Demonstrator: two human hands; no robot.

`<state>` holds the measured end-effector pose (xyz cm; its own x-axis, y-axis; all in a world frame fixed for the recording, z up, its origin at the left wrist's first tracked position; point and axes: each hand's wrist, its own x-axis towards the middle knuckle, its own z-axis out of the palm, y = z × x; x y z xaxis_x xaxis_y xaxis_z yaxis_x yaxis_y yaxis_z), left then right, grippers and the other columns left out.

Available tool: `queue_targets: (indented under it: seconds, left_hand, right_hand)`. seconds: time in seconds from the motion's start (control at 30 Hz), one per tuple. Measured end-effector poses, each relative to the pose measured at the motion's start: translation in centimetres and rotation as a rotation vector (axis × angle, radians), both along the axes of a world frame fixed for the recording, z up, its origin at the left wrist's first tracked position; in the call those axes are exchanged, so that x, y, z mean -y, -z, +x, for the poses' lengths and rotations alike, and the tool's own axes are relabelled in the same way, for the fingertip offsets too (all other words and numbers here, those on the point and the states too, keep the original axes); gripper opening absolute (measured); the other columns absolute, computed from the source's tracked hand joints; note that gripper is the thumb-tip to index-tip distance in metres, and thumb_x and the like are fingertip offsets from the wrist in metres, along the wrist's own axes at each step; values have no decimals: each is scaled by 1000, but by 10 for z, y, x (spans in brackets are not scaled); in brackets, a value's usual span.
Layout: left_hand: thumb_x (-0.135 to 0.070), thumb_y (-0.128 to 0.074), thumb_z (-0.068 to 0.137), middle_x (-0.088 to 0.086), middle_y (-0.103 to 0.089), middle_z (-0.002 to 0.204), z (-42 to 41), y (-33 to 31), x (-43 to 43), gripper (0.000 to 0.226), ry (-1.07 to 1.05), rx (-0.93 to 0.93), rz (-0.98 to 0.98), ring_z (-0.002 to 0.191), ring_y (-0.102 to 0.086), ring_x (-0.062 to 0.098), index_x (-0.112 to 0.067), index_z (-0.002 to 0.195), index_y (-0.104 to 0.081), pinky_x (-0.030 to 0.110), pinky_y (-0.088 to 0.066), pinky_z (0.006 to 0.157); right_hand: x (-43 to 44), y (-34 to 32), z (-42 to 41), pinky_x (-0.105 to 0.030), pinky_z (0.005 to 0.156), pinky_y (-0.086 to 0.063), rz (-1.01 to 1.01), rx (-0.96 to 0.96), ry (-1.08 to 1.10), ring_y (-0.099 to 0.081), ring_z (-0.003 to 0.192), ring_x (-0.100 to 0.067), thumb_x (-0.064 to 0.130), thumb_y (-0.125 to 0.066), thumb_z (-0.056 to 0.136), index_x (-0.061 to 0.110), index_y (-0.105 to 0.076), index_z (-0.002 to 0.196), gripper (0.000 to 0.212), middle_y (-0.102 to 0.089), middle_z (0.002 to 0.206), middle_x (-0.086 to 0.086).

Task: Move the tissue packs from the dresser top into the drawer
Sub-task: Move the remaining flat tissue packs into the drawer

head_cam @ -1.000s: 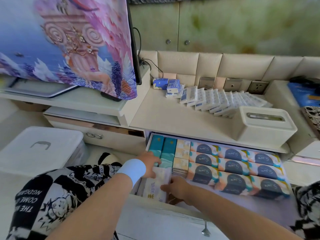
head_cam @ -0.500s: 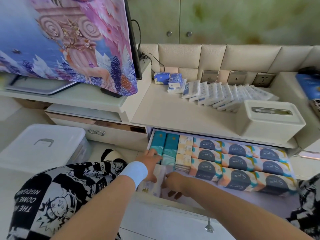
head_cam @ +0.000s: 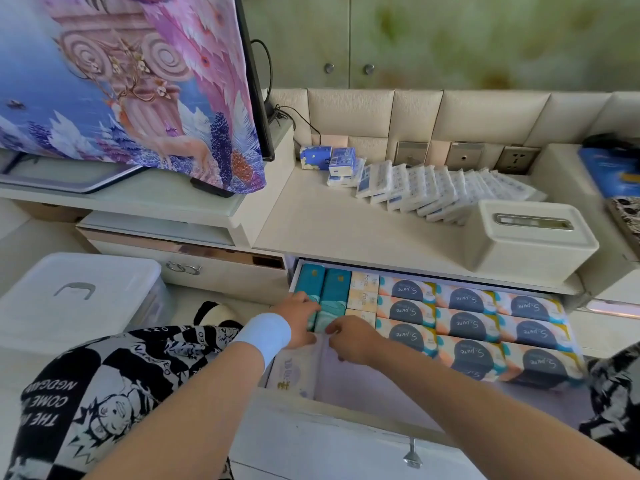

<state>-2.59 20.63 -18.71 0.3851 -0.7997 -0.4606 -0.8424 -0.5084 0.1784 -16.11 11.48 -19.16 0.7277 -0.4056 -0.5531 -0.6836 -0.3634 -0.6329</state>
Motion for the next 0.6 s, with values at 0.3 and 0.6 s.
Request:
queue_targets:
  seconds: [0.3, 0.6]
  left_hand:
    - [-36, -59, 92, -1, -45, 140, 26, -83, 109, 56, -93, -50, -245, 120, -51, 22, -28, 144, -39, 38, -44, 101]
    - [-35, -58, 93, 4, -34, 151, 78, -76, 207, 63, -136, -6, -312, 136, -37, 26, -26, 150, -33, 43, -38, 108]
  right_hand:
    - [122, -68, 23, -26, 67, -50, -297, 220, 204, -61, 84, -15, 16, -46, 93, 23, -62, 123, 35, -62, 107, 2]
    - [243, -83, 63, -35, 92, -45, -646, 69, 208, -48, 122, -28, 24, -51, 96, 24, -47, 139, 44, -40, 143, -8]
